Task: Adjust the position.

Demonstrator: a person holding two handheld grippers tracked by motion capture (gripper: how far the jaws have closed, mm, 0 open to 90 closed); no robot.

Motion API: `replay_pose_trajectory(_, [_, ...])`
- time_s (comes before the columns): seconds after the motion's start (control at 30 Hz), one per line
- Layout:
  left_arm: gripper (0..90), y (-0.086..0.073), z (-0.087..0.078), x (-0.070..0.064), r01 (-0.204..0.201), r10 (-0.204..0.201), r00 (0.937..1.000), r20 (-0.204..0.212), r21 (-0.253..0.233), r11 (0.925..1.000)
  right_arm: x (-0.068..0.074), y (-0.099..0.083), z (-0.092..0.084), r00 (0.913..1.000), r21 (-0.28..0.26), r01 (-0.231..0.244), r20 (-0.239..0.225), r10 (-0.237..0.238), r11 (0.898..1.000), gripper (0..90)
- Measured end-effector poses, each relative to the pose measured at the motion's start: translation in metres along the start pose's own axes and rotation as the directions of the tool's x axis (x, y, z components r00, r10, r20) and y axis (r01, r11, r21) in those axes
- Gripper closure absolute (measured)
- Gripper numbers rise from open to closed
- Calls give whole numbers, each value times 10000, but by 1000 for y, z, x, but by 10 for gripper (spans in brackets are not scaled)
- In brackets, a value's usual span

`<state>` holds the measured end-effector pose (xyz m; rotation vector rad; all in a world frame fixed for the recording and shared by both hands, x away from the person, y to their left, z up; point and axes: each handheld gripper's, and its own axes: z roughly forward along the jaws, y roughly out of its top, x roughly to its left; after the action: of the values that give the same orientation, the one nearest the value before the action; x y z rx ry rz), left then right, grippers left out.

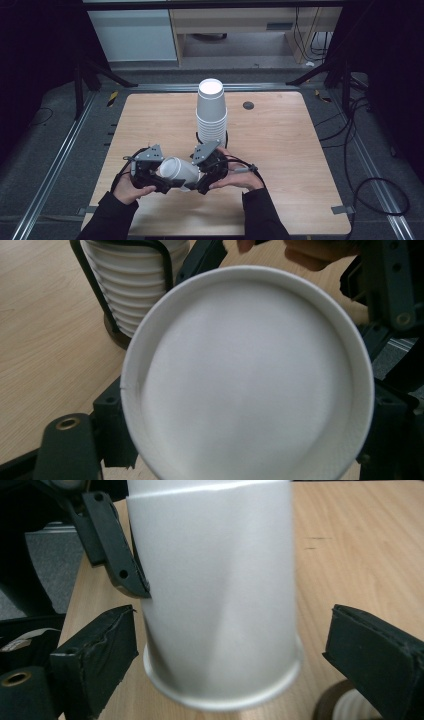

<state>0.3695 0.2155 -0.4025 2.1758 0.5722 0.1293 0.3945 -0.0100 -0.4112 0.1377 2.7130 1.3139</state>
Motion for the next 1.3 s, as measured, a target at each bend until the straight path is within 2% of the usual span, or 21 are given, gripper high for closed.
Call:
replay_pose_trajectory(0.03, [193, -1, -1, 1, 35, -35, 10000, -48, 19, 10000, -1, 0, -7, 9999, -143, -147, 63, 148, 9998, 64])
replay_pose_trajectory(0.33, [191, -3, -4, 6, 165, -168, 9997, -153, -194, 9997, -6, -8, -32, 9968, -405, -441, 648, 467, 9982, 63])
replay_pose_trajectory(0.43, [191, -3, -6, 8, 250, -259, 9995, -203, -417, 9988, -7, -16, -45, 9929, -727, -735, 886, 798, 9946, 63])
replay_pose_trajectory(0.63, [190, -2, -7, 9, 289, -306, 9993, -235, -689, 9972, -7, -26, -57, 9854, -1027, -1060, 1227, 1184, 9890, 61])
replay_pose_trajectory(0.7, [190, -2, -7, 9, 312, -330, 9993, -182, -893, 9955, -5, -33, -63, 9807, -1363, -1314, 1269, 1488, 9819, 60])
replay_pose_trajectory(0.77, [190, -1, -8, 8, 344, -362, 9992, -153, -1032, 9941, -5, -35, -65, 9787, -1443, -1372, 1327, 1566, 9800, 58])
replay_pose_trajectory(0.8, [190, -1, -8, 8, 353, -370, 9992, -136, -1092, 9934, -4, -39, -67, 9752, -1594, -1518, 1369, 1742, 9755, 58])
replay_pose_trajectory(1.03, [189, 2, -9, 7, 470, -472, 9989, 23, -1633, 9855, 0, -50, -70, 9649, -2009, -1933, 1385, 2232, 9604, 54])
replay_pose_trajectory(1.3, [189, 7, -8, 5, 440, -384, 9988, 310, -2072, 9773, 2, -54, -61, 9629, -2445, -2243, 936, 2532, 9433, 42])
